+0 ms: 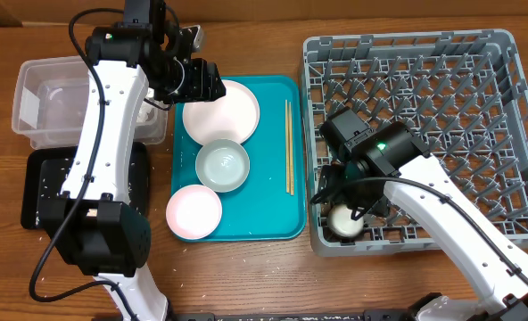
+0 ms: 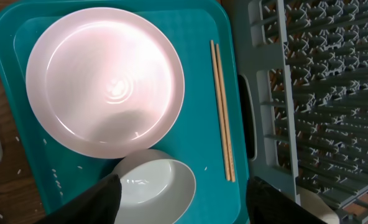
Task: Sort waste into correct bins and load items into the dishwasher
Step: 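Reach the right gripper to the grey bowl and grasp it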
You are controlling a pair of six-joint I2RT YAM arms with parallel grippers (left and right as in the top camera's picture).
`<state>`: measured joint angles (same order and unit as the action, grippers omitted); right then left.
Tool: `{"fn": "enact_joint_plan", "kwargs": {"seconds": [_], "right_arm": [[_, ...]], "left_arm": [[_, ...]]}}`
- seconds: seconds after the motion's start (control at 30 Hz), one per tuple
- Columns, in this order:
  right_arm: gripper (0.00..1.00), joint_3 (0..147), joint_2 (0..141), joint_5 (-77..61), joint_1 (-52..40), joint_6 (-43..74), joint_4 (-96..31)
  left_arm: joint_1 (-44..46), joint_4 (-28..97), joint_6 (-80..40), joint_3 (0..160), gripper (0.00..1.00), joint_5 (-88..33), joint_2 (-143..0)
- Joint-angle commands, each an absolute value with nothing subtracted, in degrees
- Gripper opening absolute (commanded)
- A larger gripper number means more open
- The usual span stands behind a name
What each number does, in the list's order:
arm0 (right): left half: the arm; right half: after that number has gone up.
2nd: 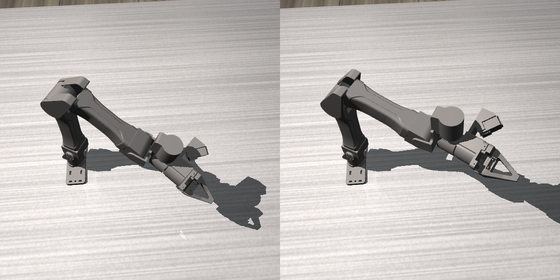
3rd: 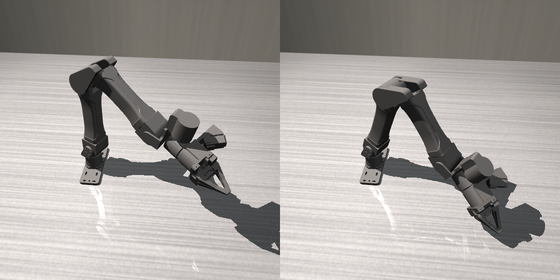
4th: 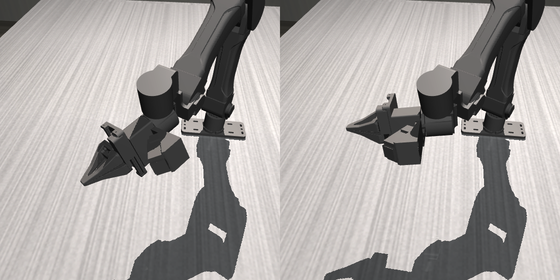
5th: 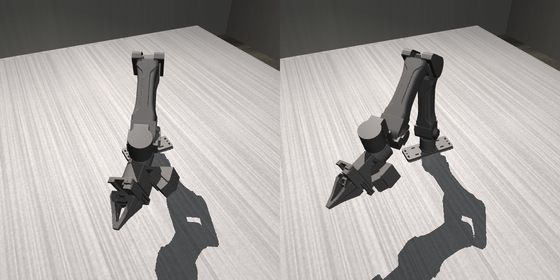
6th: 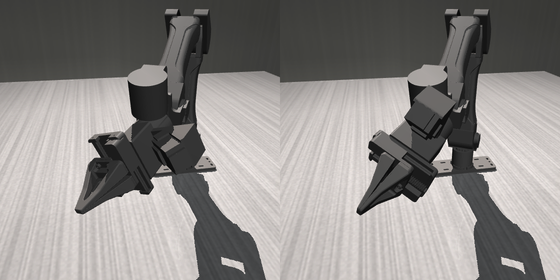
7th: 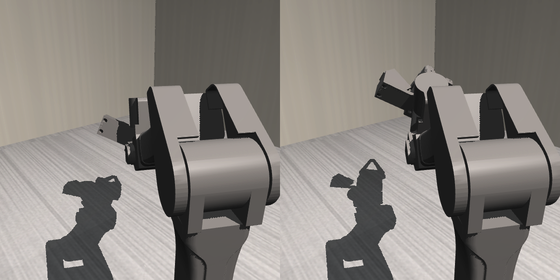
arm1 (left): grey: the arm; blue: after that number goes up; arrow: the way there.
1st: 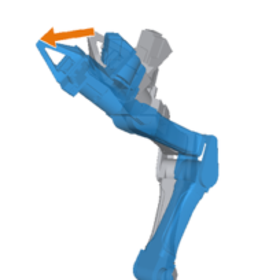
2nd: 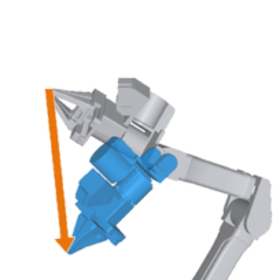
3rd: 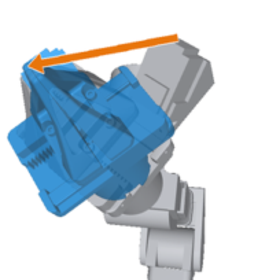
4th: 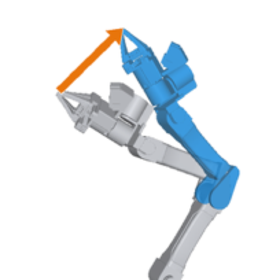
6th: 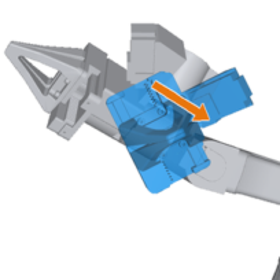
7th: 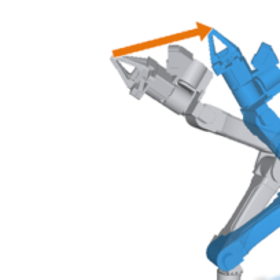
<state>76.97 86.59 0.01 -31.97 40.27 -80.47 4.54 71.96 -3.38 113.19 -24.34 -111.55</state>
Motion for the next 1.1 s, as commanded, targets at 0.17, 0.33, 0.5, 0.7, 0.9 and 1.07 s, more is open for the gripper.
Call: {"fn": "enact_joint_plan", "kwargs": {"seconds": [0.17, 0.33, 0.5, 0.7, 0.9, 1.07], "right_arm": [[0.77, 87.1, 86.8, -0.1, -32.2, 32.5, -62.5], [0.73, 87.0, 93.2, -0.6, -32.8, 31.4, -49.3], [0.67, 87.0, 103.6, -6.6, -34.6, 31.0, -40.2], [0.55, 87.0, 113.1, -8.2, -38.2, 31.0, -34.3], [0.35, 87.0, 118.7, -8.5, -39.3, 31.6, -34.6], [0.16, 87.9, 118.8, -8.0, -39.3, 31.7, -35.0]], "left_arm": [[2.5, 74.2, -4.3, 120.6, 0.67, -23.5, -110.8], [-0.2, 77.7, -4.3, 128.0, 0.70, -21.0, -110.8], [-2.5, 78.5, -4.3, 128.6, 0.71, -19.9, -110.9], [-3.4, 78.6, -4.3, 128.6, 0.76, -16.7, -110.9], [-3.4, 78.6, -4.3, 128.6, 0.95, -15.6, -111.0], [-3.4, 78.7, -4.3, 128.6, 1.00, -15.6, -111.0]]}}
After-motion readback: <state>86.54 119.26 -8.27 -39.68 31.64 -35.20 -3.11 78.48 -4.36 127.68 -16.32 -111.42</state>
